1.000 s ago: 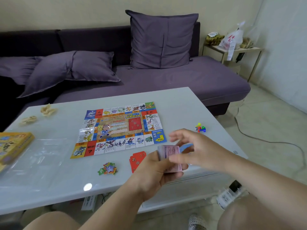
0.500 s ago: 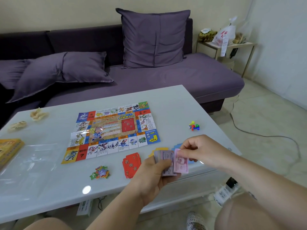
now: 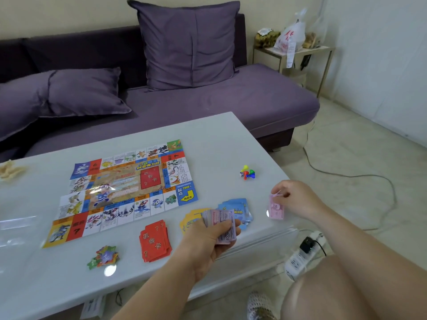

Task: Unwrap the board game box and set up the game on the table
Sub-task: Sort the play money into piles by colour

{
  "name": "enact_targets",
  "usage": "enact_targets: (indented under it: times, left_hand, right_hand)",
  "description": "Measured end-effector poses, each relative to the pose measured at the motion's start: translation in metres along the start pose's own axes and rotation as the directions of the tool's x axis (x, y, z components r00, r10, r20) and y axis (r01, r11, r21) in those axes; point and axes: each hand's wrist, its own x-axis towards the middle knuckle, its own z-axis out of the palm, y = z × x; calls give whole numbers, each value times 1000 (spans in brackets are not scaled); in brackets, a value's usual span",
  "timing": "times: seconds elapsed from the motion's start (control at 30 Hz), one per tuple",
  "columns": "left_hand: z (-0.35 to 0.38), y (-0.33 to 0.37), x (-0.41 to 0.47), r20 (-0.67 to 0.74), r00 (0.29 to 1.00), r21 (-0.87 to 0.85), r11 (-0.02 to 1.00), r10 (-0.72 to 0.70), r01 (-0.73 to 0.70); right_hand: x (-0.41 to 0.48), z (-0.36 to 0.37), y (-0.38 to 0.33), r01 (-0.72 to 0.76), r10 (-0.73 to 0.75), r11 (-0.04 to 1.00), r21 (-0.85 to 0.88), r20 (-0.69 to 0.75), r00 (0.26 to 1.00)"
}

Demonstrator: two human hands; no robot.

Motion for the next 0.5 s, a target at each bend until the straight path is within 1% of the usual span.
enact_targets:
  times: [0.13,0.27,0.37,0.5]
  left_hand:
    - [7,-1,15,-14,999,18,999,-28,29]
    - [10,-1,26,-31,999,20,999,-33,34]
    - [10,-3,32,-52,998,6,999,-34,34]
    - [13,-7,40,-63,997,-12,999,-48,47]
  right_hand:
    - [15,7,2,101,-96,993,-56,84,992]
    - [24,16,7,145,-131,985,-88,151,980]
    - [30,15,11,152,-138,985,-87,155,978]
    - [33,14,17,176,-155,975,-136,155,976]
